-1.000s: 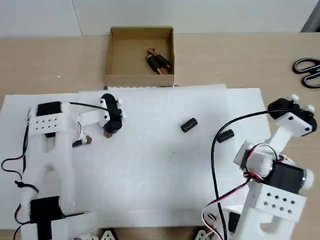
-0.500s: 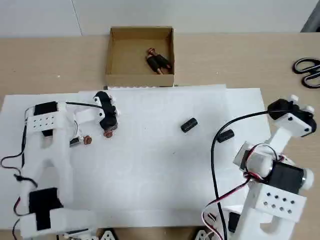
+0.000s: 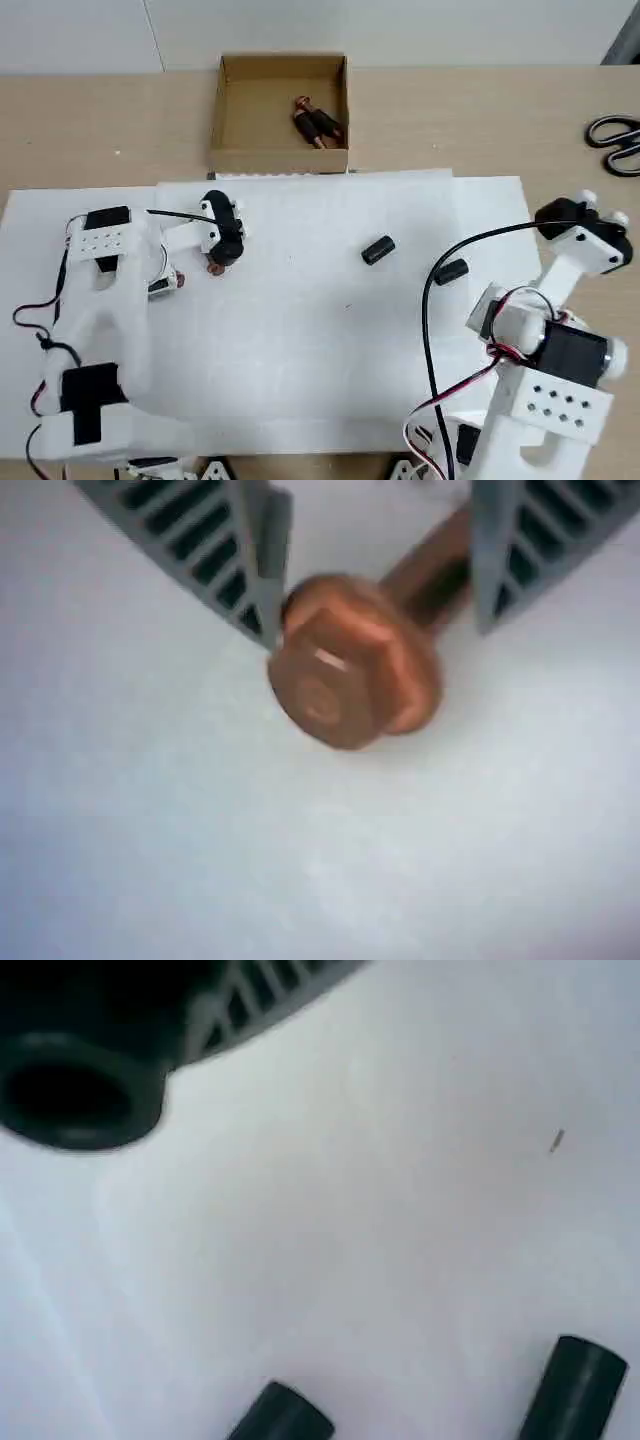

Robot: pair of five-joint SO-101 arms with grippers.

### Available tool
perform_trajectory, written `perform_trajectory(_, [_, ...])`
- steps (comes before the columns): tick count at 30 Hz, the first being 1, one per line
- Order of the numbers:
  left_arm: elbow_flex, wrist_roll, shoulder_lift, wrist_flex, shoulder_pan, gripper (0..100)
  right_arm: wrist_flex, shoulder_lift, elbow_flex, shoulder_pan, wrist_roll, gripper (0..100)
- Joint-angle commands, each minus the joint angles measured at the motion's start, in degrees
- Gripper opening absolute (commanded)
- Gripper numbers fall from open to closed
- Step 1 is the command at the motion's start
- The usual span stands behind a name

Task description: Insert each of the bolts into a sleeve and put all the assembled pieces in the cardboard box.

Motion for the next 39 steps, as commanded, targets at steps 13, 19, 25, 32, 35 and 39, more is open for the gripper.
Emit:
perform_trajectory(13, [-0.5, -15.2, 3.3, -2.4, 0.1, 0, 0.1, -1.0, -0.3, 0.2, 0.3, 0.3])
perform_trajectory(19, [-0.5, -15.1, 2.9, -2.2, 0.6, 0, 0.1, -1.0, -0.3, 0.2, 0.3, 0.3])
perform_trajectory(25, [-4.3, -15.0, 1.0, 5.5, 1.1, 0, 0.1, -1.0, -0.3, 0.2, 0.3, 0.3])
perform_trajectory(32, [-12.5, -7.7, -1.2, 17.9, 4.1, 0, 0.0, -1.0, -0.3, 0.2, 0.2, 0.3])
perform_trajectory(35, [-14.7, -3.9, -1.2, 20.8, 4.4, 0, 0.0, -1.0, -0.3, 0.2, 0.2, 0.3])
perform_trajectory(39, [-16.9, 1.1, -1.3, 23.9, 4.5, 0, 0.0, -1.0, -0.3, 0.2, 0.2, 0.3])
